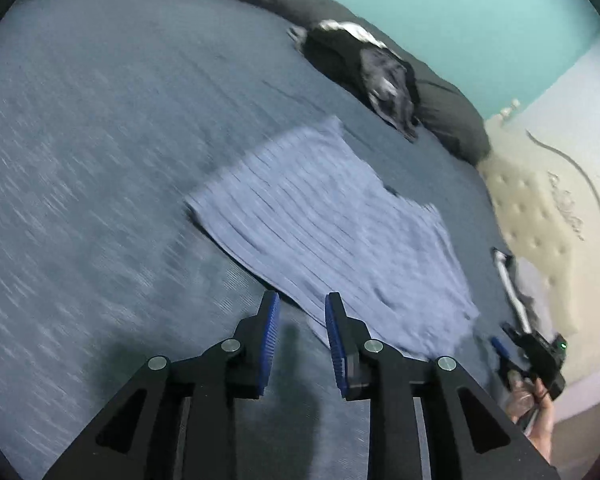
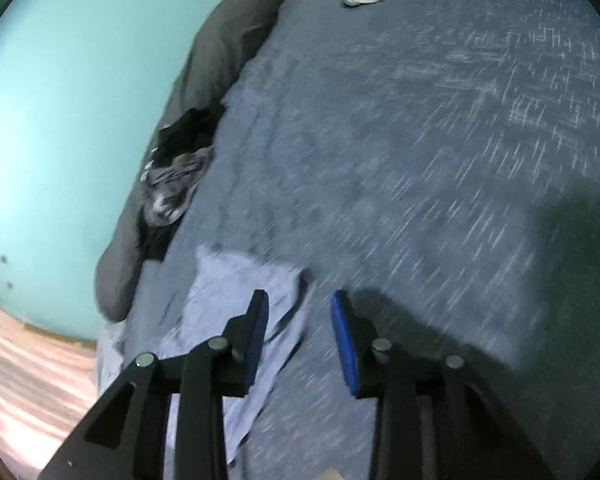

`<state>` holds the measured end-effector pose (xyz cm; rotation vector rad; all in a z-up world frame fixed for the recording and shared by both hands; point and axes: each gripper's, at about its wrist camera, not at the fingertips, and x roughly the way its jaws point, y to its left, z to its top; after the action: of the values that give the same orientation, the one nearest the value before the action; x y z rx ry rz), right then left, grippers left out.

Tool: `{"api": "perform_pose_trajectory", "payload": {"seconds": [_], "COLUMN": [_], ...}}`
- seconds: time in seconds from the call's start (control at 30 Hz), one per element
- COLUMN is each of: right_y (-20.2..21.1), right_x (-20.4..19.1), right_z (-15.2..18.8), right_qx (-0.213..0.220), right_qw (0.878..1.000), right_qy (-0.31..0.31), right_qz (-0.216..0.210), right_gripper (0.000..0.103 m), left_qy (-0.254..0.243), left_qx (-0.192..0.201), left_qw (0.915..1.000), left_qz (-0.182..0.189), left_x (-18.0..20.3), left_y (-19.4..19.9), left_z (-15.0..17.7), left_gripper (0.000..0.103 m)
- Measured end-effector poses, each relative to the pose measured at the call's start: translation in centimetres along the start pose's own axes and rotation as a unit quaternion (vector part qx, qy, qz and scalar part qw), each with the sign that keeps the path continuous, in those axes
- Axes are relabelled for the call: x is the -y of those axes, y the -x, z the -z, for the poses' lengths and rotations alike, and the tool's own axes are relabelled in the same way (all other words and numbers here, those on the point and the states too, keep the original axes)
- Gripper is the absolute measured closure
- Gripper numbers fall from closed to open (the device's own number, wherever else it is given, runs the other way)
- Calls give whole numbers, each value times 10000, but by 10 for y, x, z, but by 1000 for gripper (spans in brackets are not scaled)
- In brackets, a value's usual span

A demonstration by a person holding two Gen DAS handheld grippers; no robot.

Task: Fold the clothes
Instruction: 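Open both grippers and grasp the plaid shorts' leg hems with each gripper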

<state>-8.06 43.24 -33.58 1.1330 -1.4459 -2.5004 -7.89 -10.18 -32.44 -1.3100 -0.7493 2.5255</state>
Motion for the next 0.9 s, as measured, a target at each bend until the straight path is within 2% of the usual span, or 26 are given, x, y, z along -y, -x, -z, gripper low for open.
{"api": "perform_pose_trajectory", "payload": {"seconds": [0.13,0.37,0.7,0.8,0.83,0.87,0.9], "right_y": [-19,-47,-71,-81,-83,-84,-86], "right_x": [-31,-71,-111,-114,-113,-113,-112], "right_z": [43,96,127,130,131,132,133], "right_qx": [-829,-1722,-1931,-1980,-1994,-2007,-2020], "right_qw": [9946,9740,9454,9410,9401,9393,9384], "right_qy": [414,1231,2535,2665,2687,2708,2729], "right_qz": [-476,-811,-685,-660,-653,-646,-640], "right_gripper": [67,67,67,67,70,81,86], "left_qy": [-64,-134,-358,-449,-453,-459,-480], "left_qx": [-226,-614,-799,-815,-824,-834,-852], "left_qw": [9994,9966,9943,9938,9935,9933,9930], "left_qz": [245,536,602,616,639,660,666], "left_x": [20,46,61,63,63,64,64], "left_y": [-5,-20,-42,-47,-47,-48,-49], "left_z": [20,50,58,59,60,60,61], "left_gripper": [76,76,78,78,79,87,92]}}
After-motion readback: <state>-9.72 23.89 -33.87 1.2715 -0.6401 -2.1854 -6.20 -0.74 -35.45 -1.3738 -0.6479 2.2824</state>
